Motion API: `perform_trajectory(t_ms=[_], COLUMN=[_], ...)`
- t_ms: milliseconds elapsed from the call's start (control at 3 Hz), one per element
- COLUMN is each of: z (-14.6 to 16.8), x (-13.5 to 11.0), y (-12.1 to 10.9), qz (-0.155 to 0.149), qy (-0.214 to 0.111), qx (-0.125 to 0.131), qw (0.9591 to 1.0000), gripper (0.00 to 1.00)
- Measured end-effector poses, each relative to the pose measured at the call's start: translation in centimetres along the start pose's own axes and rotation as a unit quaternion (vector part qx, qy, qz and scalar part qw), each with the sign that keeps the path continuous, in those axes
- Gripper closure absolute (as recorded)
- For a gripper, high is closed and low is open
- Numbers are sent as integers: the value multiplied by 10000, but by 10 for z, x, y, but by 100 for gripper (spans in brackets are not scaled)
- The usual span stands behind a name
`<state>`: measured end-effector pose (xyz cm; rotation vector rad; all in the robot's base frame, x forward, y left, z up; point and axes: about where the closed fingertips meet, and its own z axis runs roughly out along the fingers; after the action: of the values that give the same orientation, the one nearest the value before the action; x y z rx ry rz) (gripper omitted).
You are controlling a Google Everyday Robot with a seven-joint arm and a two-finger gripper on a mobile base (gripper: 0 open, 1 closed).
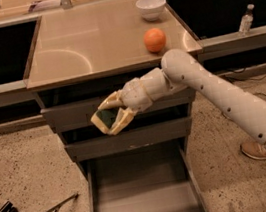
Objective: Pick sponge from bottom drawer and place on counter
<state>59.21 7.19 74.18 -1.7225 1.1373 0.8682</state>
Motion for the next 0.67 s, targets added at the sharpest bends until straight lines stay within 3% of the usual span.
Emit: perform_trajectory(t_ms=[333,667], z=[-34,-72], x=[-66,-116], y=[-42,-80], qz=[-314,-675], qy=[36,97], qx=[139,414], qw=[9994,9968], gripper=[100,100])
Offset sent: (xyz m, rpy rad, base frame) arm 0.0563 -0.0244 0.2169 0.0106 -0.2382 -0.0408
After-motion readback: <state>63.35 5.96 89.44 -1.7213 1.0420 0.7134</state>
